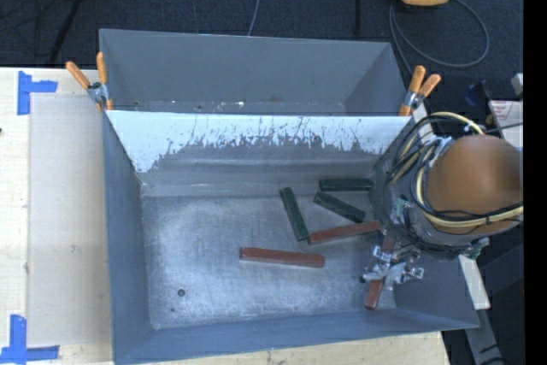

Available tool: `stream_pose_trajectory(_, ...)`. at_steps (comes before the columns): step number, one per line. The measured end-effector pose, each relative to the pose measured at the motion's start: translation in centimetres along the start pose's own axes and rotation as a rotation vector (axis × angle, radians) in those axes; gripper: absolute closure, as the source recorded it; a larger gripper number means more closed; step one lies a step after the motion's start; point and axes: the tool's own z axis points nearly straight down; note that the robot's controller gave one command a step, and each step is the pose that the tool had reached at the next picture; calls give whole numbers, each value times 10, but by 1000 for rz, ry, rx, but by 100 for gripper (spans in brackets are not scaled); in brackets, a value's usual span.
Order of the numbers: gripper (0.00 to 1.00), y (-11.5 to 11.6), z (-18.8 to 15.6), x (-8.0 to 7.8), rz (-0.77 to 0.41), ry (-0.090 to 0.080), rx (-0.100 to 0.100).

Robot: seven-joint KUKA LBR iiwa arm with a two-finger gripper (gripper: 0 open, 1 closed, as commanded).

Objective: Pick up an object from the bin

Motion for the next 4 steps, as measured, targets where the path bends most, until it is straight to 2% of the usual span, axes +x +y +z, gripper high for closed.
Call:
stream_pose_trajectory(2,100,-2,-17,-1,1,-1,7)
stream_pose_trajectory(4,100,1,-38,-1,2,1,-1)
